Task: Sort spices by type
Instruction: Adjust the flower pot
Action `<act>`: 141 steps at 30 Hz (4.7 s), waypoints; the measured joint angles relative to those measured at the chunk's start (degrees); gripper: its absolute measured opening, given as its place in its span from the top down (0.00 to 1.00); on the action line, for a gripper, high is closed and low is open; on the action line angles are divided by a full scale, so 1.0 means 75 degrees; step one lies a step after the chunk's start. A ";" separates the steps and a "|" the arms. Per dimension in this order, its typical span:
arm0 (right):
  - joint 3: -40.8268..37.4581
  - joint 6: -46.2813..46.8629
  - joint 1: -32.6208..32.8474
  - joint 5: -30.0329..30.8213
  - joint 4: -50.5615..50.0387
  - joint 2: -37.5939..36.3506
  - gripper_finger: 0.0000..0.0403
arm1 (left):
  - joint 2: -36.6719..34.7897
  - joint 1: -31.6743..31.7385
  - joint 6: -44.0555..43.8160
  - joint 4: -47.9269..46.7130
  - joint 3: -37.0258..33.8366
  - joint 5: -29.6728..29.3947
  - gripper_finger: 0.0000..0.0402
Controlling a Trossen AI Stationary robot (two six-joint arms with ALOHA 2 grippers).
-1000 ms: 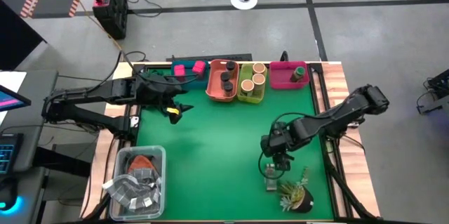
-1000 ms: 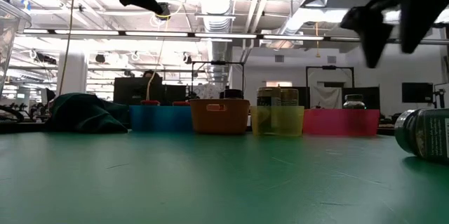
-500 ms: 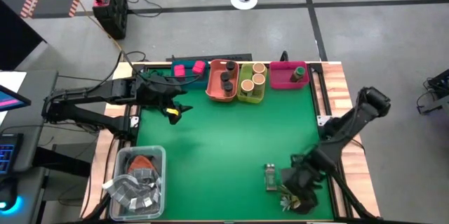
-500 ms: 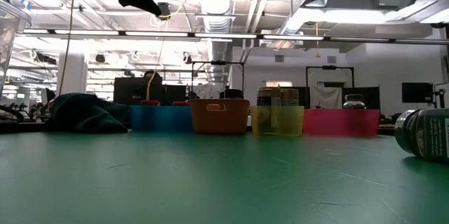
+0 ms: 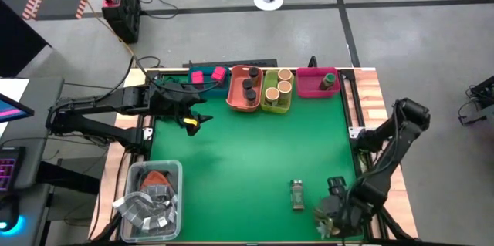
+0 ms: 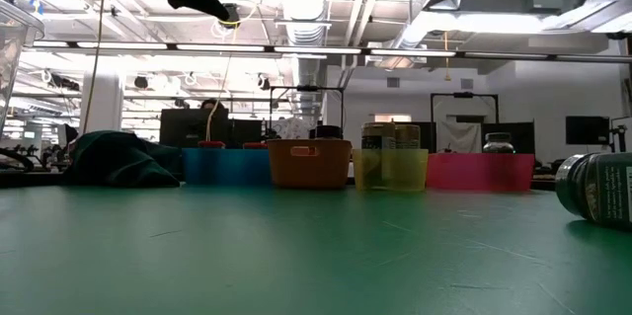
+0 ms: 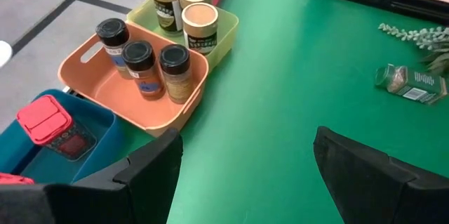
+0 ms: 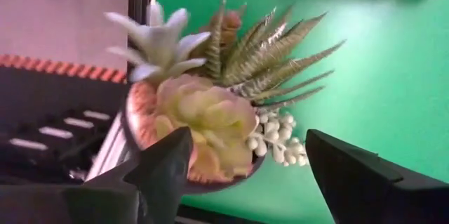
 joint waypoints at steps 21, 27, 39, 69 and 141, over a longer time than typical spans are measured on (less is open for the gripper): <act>0.0017 0.1502 0.1036 -0.3256 -0.1785 -0.0211 0.25 | 0.0000 0.0001 0.0083 0.0153 0.0000 -0.0006 0.24; 0.0750 0.1406 0.0949 -0.2511 -0.2008 -0.0215 0.25 | -0.0003 0.0002 0.0126 0.0150 0.0000 -0.0090 0.24; 0.1240 0.0995 0.0860 -0.0752 -0.0771 0.0479 0.25 | -0.0003 -0.0001 -0.0187 0.0077 0.0000 -0.0087 0.24; 0.1595 0.1657 0.0027 0.1908 -0.2674 0.1379 0.28 | -0.0003 0.0001 -0.0209 0.0491 0.0000 -0.0058 0.24; -0.2180 0.3984 -0.3153 -0.2103 -0.0440 -0.0938 0.97 | -0.0003 0.0000 0.0541 0.0389 0.0001 -0.0380 0.24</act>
